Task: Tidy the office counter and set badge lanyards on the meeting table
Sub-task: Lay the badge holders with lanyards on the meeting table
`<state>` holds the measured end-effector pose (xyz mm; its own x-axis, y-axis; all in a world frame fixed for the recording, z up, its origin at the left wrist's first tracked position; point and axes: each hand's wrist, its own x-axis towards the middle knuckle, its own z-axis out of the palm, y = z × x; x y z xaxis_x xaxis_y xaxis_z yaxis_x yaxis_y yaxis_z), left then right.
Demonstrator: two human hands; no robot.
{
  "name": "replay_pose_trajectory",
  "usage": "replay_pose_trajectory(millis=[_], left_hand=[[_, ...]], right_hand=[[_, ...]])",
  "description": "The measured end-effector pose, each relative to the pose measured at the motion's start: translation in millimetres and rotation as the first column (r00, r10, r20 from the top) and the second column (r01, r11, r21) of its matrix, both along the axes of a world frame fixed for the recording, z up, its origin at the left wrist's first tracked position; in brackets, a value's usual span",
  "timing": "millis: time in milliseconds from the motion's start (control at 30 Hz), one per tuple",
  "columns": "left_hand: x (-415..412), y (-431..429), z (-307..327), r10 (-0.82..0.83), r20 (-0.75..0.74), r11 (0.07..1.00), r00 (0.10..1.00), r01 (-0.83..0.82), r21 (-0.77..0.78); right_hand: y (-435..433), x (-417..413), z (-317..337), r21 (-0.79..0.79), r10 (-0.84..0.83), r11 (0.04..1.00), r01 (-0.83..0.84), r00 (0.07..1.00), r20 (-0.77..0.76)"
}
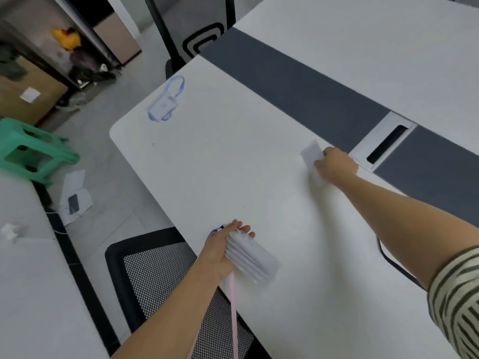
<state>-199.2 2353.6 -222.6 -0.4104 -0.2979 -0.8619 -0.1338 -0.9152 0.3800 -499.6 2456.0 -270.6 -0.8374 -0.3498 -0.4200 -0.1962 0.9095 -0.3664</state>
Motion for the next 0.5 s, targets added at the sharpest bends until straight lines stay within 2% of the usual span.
replay_pose_trajectory(millis=[133, 233, 400, 500], left_hand=[[9, 0, 20, -0.035, -0.029, 0.999, 0.999, 0.034, -0.024], [24, 1, 37, -0.048, -0.062, 0.998, 0.997, 0.045, -0.050], [75, 0, 72, 0.001, -0.166, 0.999, 0.986, -0.006, -0.034], [117, -2, 89, 0.047, -0.218, 0.998, 0.975, -0.054, -0.028]], right_hand=[[-1, 35, 30, -0.216, 0.000, 0.976, 0.034, 0.988, 0.155], [-3, 60, 59, -0.329, 0.057, 0.944, 0.016, 0.976, 0.210], [-17, 117, 123, -0.459, 0.214, 0.880, -0.123, 0.965, 0.151], [-34, 161, 158, -0.507, 0.248, 0.844, -0.172, 0.965, 0.085]])
